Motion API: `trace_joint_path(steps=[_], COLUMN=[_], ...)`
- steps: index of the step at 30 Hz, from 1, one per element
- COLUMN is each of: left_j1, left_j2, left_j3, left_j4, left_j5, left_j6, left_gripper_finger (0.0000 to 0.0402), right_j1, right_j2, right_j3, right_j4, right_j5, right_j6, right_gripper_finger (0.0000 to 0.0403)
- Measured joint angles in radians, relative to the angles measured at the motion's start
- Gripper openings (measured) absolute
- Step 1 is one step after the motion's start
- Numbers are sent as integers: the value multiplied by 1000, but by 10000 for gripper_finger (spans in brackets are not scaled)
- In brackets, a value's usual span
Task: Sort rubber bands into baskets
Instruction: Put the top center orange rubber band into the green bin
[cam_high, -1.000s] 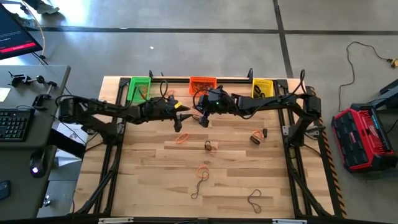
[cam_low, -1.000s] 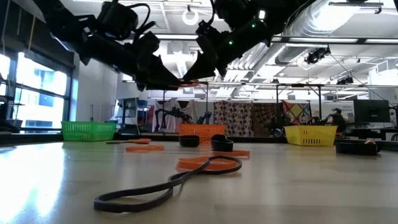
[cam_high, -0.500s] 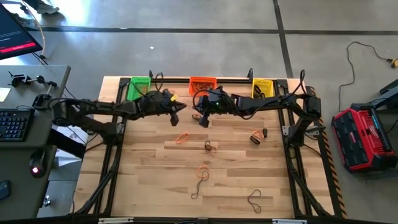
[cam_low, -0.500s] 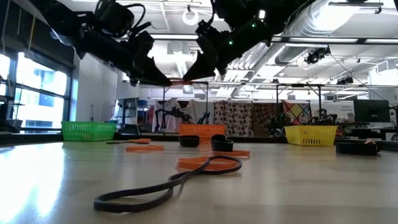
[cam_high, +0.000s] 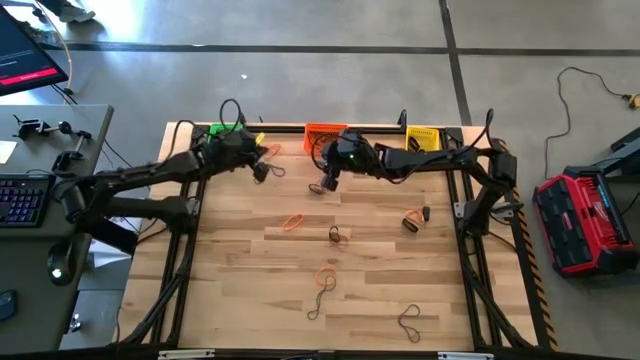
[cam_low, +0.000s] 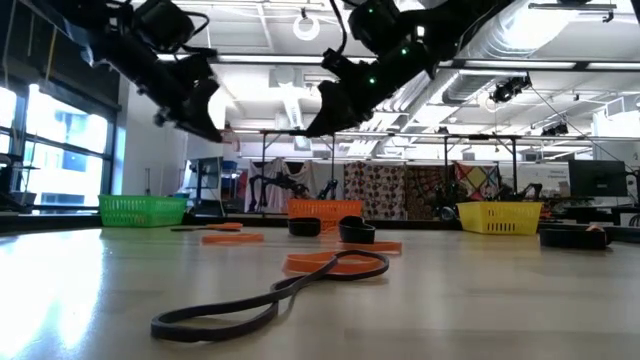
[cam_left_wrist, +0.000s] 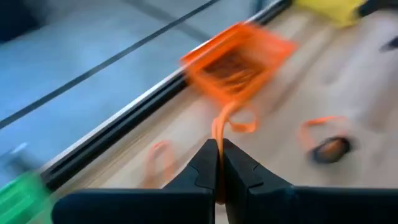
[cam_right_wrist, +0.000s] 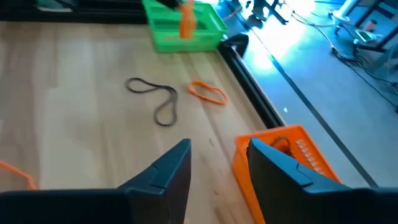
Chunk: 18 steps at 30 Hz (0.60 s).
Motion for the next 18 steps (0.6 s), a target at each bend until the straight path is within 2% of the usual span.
trace_joint_path(steps=[3, 10, 14, 18], left_j1=[32, 108, 162, 219], left_j2=[-21, -25, -24, -18], left_j3=[31, 68, 68, 68], left_j4=[-146, -394, -486, -514], left_j5=[-69, -149, -230, -261], left_j6=[-45, -186, -241, -243], left_gripper_finger=[0, 0, 0, 0], right_j1=[-27, -70, -83, -87], right_j2=[0, -1, -1, -1], right_j3=[0, 0, 0, 0], right_j4=[-18, -58, -74, -81], right_j5=[-7, -30, -52, -52], right_j6=[0, 0, -22, -31], right_gripper_finger=[136, 91, 65, 44])
